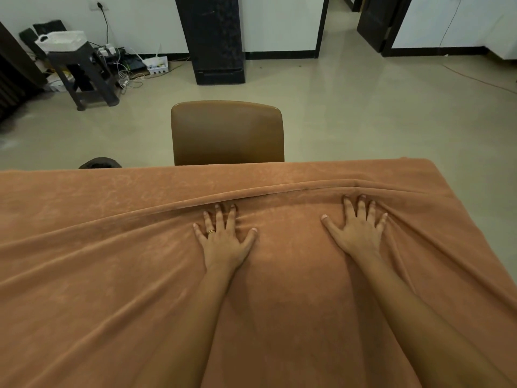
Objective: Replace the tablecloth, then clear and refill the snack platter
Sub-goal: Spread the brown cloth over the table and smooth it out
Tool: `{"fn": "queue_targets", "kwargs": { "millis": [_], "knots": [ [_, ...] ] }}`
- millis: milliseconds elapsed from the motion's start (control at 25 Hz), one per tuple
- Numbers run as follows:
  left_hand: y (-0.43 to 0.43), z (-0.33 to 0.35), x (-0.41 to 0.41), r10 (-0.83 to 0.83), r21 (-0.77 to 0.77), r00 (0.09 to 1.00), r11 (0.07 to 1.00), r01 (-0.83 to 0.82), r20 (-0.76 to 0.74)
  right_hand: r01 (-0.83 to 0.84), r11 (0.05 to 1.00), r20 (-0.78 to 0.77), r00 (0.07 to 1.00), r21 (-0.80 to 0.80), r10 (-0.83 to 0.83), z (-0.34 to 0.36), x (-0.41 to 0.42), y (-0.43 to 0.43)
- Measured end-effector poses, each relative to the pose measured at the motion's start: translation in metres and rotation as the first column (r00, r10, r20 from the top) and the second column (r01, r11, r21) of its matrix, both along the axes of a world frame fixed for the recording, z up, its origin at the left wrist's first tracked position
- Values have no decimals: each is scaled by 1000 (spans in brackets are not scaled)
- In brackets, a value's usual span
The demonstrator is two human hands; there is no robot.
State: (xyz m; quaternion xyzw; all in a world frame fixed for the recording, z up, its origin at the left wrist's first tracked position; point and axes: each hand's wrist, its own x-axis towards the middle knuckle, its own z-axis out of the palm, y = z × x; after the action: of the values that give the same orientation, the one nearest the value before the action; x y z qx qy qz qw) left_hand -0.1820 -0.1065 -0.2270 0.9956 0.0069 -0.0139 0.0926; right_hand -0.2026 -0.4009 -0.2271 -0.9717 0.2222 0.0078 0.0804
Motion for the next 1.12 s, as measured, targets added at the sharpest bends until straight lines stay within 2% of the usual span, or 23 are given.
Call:
{"fn": "queue_targets", "kwargs": {
  "millis": [440,520,560,640,680,720,760,800,880,960,1040,1120],
  "knots": [
    [-7,5,53,-19,8,998,1000,20,-57,-30,999,-6,1000,15,31,1,52,-12],
    [-5,11,61,-55,-91,992,995,44,-117,-40,998,-40,998,43,42,6,57,-12],
    [-1,15,59,-76,-208,989,977,49,-125,-57,997,-56,997,56,60,9,53,-11],
    [13,25,37,-76,-454,997,889,52,-34,-133,990,-30,990,46,135,14,31,-7],
    [23,30,19,-46,-489,998,870,61,41,-179,983,0,984,30,179,14,12,-2],
    [36,30,1,-8,-434,994,899,54,109,-214,977,23,977,22,213,13,-11,5],
    [50,29,-18,20,-310,989,950,26,145,-236,972,26,972,22,235,10,-34,13],
    [67,25,-35,48,-169,989,985,-23,143,-239,971,15,971,19,238,6,-56,20],
    [98,14,-64,169,-27,985,985,-168,39,-203,979,-14,979,7,203,3,-89,30],
    [120,6,-89,235,-16,969,971,-237,-79,-165,986,-37,986,-3,165,2,-112,34],
    [137,4,-112,143,-32,985,989,-146,-92,-165,986,-46,985,-11,164,7,-131,39],
    [159,12,-130,89,-229,995,969,-97,-47,-195,981,3,981,19,195,15,-152,49]
  ]
}}
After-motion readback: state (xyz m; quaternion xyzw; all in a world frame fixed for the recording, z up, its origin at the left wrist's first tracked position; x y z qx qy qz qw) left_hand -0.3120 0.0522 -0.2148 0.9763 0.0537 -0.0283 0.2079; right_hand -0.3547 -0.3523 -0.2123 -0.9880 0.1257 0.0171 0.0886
